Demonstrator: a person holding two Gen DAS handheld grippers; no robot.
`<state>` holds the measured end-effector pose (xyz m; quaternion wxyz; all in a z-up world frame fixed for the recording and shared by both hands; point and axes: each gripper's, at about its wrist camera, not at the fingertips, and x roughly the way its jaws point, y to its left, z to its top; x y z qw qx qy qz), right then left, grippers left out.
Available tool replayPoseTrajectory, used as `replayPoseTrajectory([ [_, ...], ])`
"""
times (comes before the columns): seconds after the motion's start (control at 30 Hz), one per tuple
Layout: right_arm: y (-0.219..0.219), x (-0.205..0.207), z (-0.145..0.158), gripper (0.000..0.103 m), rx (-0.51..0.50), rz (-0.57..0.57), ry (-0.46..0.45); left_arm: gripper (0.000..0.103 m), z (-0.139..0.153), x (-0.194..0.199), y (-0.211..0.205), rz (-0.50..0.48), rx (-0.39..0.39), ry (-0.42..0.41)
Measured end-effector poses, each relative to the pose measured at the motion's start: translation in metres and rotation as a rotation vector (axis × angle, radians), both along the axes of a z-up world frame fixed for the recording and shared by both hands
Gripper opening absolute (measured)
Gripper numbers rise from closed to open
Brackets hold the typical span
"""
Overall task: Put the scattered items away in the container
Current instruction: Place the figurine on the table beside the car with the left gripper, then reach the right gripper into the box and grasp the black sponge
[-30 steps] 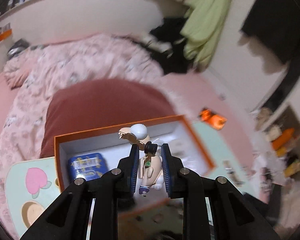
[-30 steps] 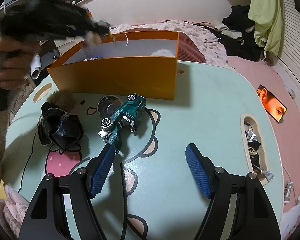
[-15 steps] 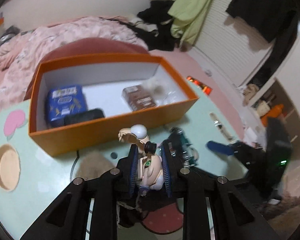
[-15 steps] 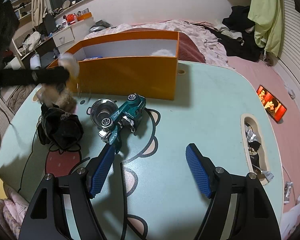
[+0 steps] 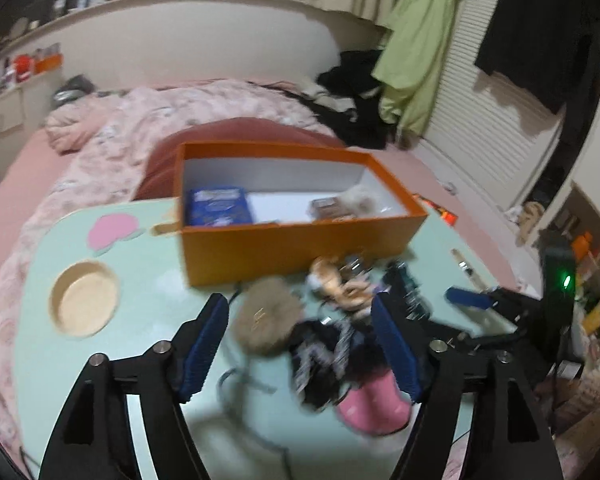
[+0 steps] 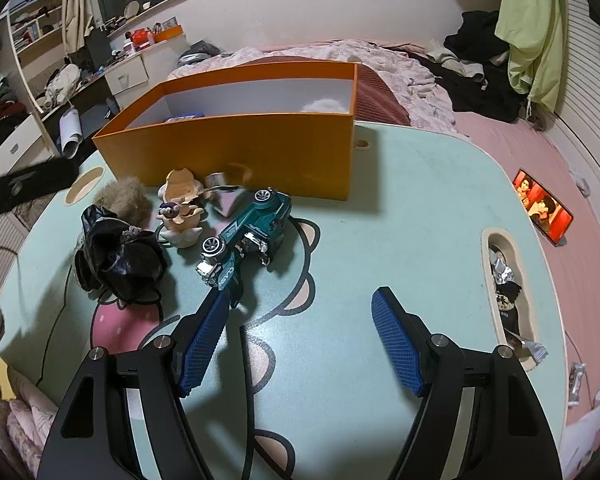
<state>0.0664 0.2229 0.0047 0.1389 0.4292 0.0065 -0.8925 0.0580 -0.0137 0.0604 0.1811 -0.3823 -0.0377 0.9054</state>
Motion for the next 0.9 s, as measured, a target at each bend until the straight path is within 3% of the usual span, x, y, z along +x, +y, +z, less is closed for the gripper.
replayPoseTrajectory([
  [0.1, 0.002, -0.002, 0.0, 0.074, -0.008, -0.012, -0.004, 0.078, -0.014, 0.006, -0.008, 0.047, -0.073, -0.035],
  [0.27, 0.004, -0.003, 0.002, 0.074, -0.011, -0.024, -0.011, 0.078, -0.043, 0.007, -0.01, 0.057, -0.118, -0.123],
  [0.53, 0.022, -0.013, 0.018, 0.074, -0.033, -0.072, -0.005, 0.102, -0.055, 0.006, 0.01, 0.023, -0.254, -0.112],
  [0.77, 0.018, -0.033, 0.065, 0.074, -0.093, -0.042, 0.101, 0.102, -0.055, 0.009, 0.01, 0.026, -0.246, -0.112],
  [0.9, 0.003, -0.057, 0.087, 0.074, -0.177, 0.016, 0.112, 0.102, -0.049, 0.014, 0.006, 0.028, -0.201, -0.08],
])
